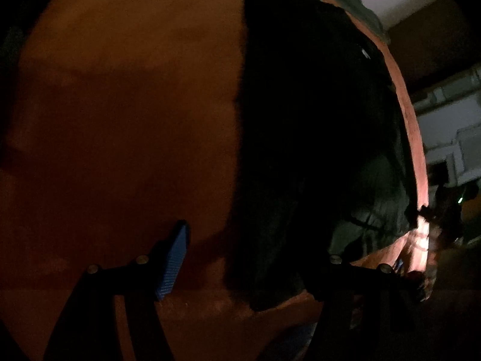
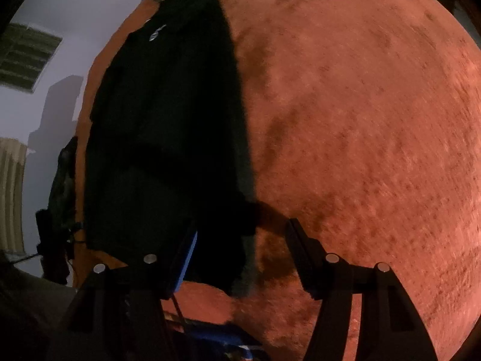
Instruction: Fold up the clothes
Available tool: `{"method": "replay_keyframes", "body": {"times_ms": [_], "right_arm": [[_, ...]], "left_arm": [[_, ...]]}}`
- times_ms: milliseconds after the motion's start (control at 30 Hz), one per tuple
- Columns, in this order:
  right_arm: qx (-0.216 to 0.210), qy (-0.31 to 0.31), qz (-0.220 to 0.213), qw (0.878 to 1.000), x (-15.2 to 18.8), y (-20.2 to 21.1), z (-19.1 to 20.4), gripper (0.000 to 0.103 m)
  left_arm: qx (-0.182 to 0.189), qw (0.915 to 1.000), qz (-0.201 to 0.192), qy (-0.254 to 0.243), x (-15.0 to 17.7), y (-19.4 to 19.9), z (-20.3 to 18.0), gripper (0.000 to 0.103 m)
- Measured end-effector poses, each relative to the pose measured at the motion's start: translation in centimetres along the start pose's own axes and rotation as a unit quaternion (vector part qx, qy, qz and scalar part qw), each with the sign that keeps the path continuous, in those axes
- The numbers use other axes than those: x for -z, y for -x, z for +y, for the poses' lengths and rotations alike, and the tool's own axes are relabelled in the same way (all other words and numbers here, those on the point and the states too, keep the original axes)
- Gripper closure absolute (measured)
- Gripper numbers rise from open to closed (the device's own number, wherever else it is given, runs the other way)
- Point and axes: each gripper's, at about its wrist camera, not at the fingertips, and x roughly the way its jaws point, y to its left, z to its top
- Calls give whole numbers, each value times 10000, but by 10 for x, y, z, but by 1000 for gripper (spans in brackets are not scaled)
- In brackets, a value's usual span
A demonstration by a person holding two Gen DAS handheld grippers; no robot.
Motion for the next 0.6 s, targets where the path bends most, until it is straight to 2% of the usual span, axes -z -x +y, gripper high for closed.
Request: {"method": "replay_keyframes", "body": {"times_ms": [100,300,433,500,600], "right_arm": [[-111,-171,-74,9998,-3,1,-8,42],[-172,38,-280,9995,-8,7,2,42],[-203,98,-357,9991,-3,14,1,42],[-81,176,-312,9993,3,15,-4,42],[339,278,-506,9978,8,41,-14,42]], "left_arm": [[171,9998,-115,-57,-1,4,-2,35],[56,9993,-366,-21,-3,11,-2,35],[123,9986,-497,127,0,13,-2,35],[7,9988,-484,55,3,13,-5,35],[-197,9986,-499,-29,9,17,-6,35]]}}
